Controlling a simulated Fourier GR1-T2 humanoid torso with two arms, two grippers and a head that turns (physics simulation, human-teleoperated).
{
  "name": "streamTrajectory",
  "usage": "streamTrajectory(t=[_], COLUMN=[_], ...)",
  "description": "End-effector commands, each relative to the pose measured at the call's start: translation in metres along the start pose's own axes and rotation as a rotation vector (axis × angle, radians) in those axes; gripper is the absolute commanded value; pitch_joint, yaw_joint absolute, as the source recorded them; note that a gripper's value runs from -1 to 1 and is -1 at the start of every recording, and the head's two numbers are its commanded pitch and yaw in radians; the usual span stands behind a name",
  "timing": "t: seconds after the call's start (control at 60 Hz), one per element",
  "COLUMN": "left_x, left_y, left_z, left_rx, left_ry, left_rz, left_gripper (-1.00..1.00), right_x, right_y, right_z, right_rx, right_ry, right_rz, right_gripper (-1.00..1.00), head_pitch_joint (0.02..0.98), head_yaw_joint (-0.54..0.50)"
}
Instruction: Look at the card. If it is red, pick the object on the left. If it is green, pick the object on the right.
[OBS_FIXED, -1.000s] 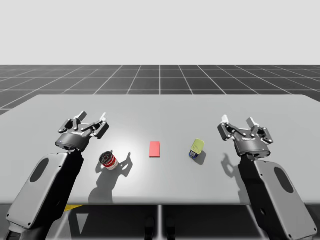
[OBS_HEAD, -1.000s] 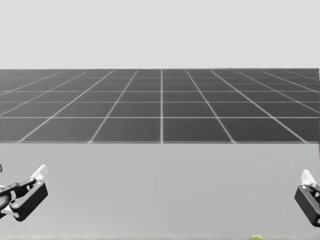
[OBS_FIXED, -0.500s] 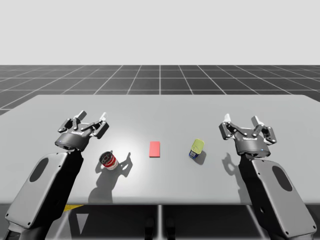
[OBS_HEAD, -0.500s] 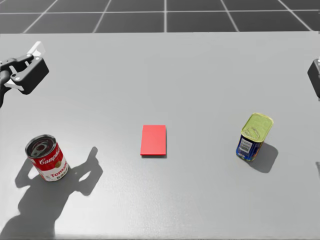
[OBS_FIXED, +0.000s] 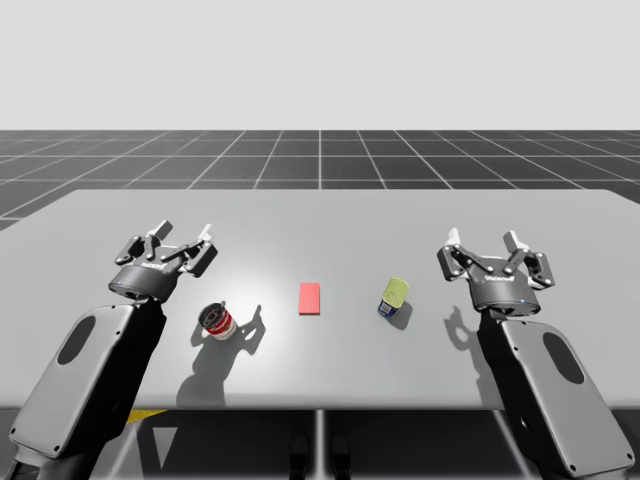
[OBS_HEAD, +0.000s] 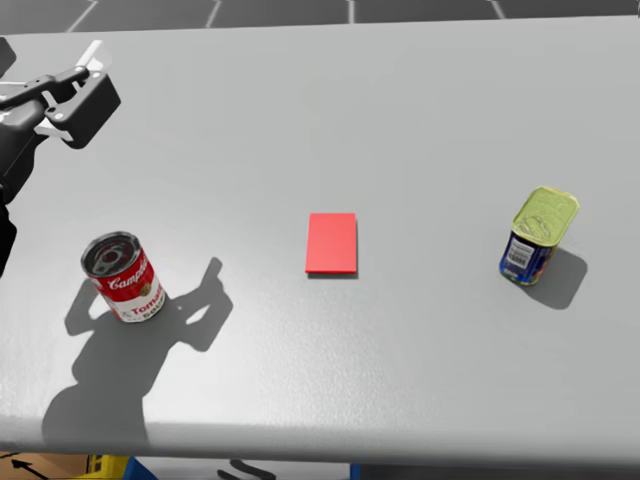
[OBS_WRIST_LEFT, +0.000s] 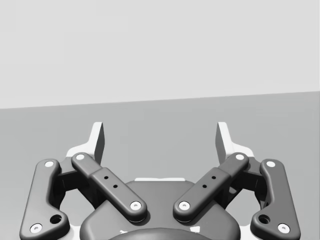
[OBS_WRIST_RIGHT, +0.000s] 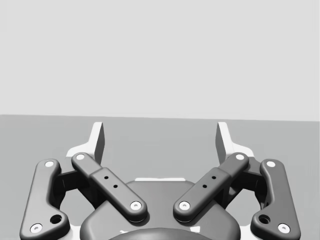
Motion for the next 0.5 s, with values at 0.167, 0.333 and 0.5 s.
streamTrajectory(t=[0.167,0.333,0.5], left_x=[0.0005,0.001,0.0017], left_y=[0.0004,0.0009,0.0009], left_z=[0.0004,0.0004,0.0007], left_rx=[0.002,-0.001,-0.005], left_ry=[0.002,0.003,0.002], left_rz=[0.003,0.008,0.012], left_gripper=[-1.0,-1.0,-1.0], right_x=[-0.0018,-0.004,-0.0053], right_y=[0.0044,0.0076,0.0093], right_z=[0.0024,0.0028,0.003], right_rx=[0.018,0.026,0.035], right_ry=[0.011,0.018,0.018], right_rz=[0.015,0.023,0.028], right_gripper=[-1.0,-1.0,-1.0], head_pitch_joint=[0.867,0.884,0.902], head_yaw_joint=[0.22,0.32,0.4])
